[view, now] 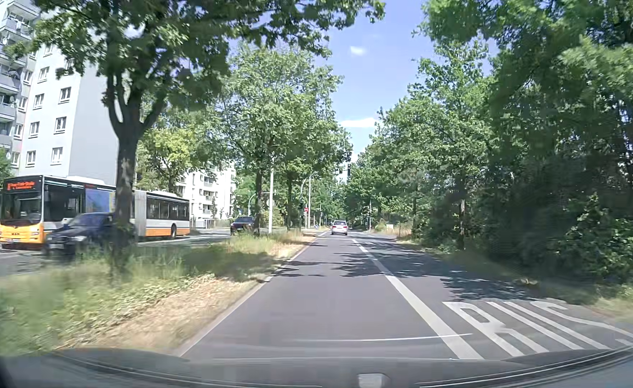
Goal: Follow the waypoints while adhering to traffic rules and regulations
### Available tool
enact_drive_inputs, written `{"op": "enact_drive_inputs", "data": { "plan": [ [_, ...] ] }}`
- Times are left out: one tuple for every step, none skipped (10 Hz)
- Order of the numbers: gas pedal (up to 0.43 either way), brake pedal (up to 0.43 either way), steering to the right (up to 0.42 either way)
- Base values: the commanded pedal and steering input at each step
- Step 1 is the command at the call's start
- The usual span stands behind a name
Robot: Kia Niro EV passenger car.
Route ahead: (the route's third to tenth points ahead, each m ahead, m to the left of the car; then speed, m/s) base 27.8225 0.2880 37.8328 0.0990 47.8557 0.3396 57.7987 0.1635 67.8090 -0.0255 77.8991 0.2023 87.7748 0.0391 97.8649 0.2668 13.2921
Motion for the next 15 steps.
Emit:
{"op": "enact_drive_inputs", "data": {
  "plan": [
    [0.087,0.030,0.004],
    [0.087,0.030,0.003],
    [0.087,0.030,0.003],
    [0.087,0.030,0.004],
    [0.087,0.030,0.003],
    [0.087,0.030,0.003],
    [0.087,0.030,0.003],
    [0.087,0.030,0.003],
    [0.087,0.030,0.003],
    [0.087,0.030,0.003],
    [0.087,0.030,0.003],
    [0.087,0.030,0.003],
    [0.087,0.030,0.003],
    [0.087,0.030,0.003],
    [0.087,0.030,0.003]
  ]
}}
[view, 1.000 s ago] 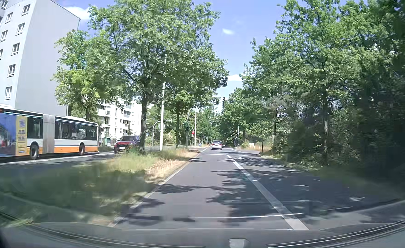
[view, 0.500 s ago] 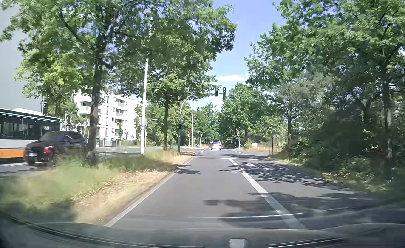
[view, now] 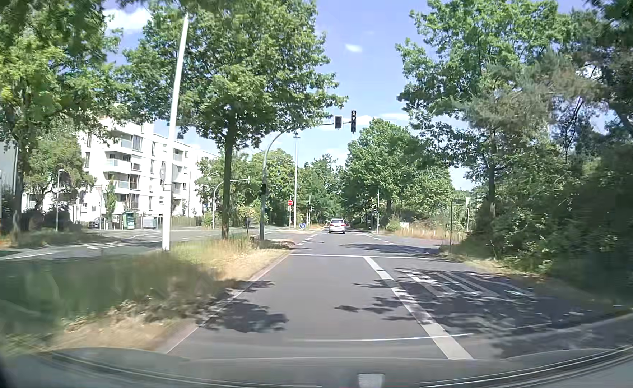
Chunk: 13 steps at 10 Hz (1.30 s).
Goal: Follow the waypoints while adhering to traffic rules and regulations
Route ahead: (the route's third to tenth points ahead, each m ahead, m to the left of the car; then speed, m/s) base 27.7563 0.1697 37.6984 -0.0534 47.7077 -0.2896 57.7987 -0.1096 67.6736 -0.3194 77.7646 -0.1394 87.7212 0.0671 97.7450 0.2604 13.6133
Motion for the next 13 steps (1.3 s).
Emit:
{"op": "enact_drive_inputs", "data": {
  "plan": [
    [0.087,0.030,0.003],
    [0.087,0.030,0.003],
    [0.087,0.030,0.003],
    [0.087,0.030,0.003],
    [0.079,0.030,0.003],
    [0.079,0.030,0.003],
    [0.079,0.030,0.003],
    [0.079,0.030,0.001],
    [0.079,0.030,-0.001],
    [0.079,0.030,-0.003],
    [0.079,0.030,-0.003],
    [0.079,0.030,-0.003],
    [0.059,0.030,-0.002]
  ]
}}
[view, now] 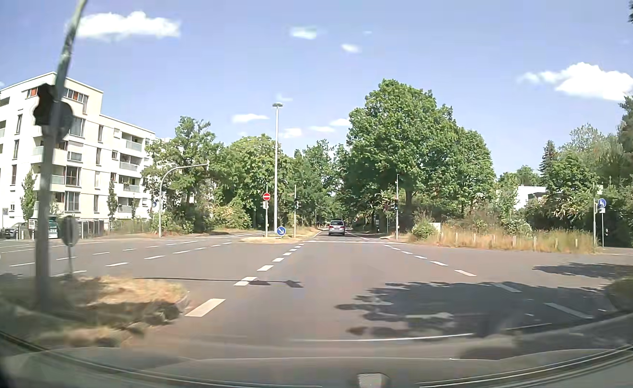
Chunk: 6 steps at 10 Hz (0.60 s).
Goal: Follow the waypoints while adhering to traffic rules and regulations
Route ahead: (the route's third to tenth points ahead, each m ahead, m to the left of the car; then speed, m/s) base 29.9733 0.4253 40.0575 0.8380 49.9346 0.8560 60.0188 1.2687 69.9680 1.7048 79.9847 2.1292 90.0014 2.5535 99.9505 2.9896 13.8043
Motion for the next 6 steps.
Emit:
{"op": "enact_drive_inputs", "data": {
  "plan": [
    [0.059,0.030,-0.002],
    [0.059,0.030,-0.001],
    [0.059,0.030,-0.001],
    [0.047,0.030,0.000],
    [0.039,0.030,0.000],
    [0.039,0.030,0.000]
  ]
}}
